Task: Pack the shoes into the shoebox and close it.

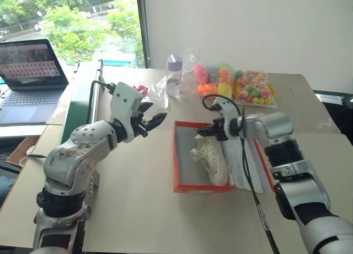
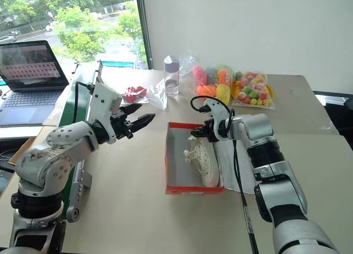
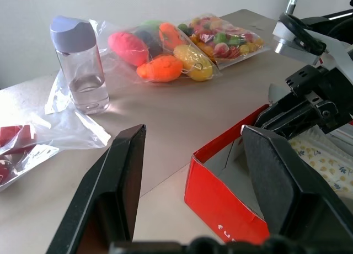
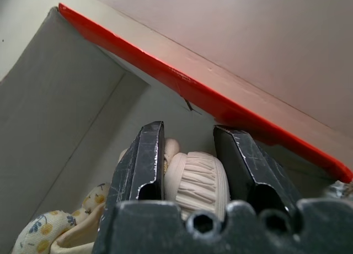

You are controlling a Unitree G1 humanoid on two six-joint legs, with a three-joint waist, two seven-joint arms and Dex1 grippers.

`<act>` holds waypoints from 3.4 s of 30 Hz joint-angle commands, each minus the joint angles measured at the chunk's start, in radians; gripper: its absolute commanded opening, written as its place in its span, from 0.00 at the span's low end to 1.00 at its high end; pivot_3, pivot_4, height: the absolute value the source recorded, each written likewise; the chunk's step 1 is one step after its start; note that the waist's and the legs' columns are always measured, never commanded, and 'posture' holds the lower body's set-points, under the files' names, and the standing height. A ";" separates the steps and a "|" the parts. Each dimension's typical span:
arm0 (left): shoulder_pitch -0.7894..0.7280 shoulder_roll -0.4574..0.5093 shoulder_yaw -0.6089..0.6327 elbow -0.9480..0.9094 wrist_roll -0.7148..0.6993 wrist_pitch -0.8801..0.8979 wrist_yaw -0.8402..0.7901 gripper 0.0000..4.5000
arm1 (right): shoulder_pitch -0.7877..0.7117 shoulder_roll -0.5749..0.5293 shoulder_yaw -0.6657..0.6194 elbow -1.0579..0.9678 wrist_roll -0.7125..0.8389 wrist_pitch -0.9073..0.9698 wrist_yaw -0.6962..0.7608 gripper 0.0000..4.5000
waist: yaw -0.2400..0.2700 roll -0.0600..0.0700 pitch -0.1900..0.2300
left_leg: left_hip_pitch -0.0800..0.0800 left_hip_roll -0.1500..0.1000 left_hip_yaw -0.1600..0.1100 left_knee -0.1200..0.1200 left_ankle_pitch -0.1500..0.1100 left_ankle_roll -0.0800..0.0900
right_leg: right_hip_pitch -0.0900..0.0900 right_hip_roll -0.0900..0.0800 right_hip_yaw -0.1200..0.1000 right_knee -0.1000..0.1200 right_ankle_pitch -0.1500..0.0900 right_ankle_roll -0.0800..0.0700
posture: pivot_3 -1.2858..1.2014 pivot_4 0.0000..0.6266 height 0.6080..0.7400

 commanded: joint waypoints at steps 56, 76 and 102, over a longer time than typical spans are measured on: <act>0.217 -0.164 0.488 -0.111 0.220 0.130 0.470 0.99 | -0.120 0.196 -0.072 -0.103 0.004 -0.467 0.270 1.00 | 0.003 -0.001 -0.001 | 0.004 0.001 0.000 0.001 -0.004 -0.008 | 0.004 -0.001 -0.002 0.001 0.004 -0.007 | 0.52 0.24 1.00; 0.284 -0.034 0.493 0.255 0.274 -0.264 0.259 0.99 | -0.095 0.232 -0.075 -0.200 0.006 -0.400 0.209 1.00 | -0.001 -0.001 -0.001 | 0.004 0.002 0.000 0.001 -0.005 -0.009 | 0.003 -0.001 -0.003 0.001 0.004 -0.008 | 0.52 0.24 1.00; 0.232 0.087 0.416 0.697 0.264 -0.419 0.028 0.99 | -0.070 0.171 -0.093 -0.287 0.015 -0.289 0.124 1.00 | -0.002 -0.001 -0.001 | 0.001 0.002 0.000 0.001 -0.005 -0.010 | -0.001 -0.003 -0.005 0.001 0.004 -0.009 | 0.52 0.24 1.00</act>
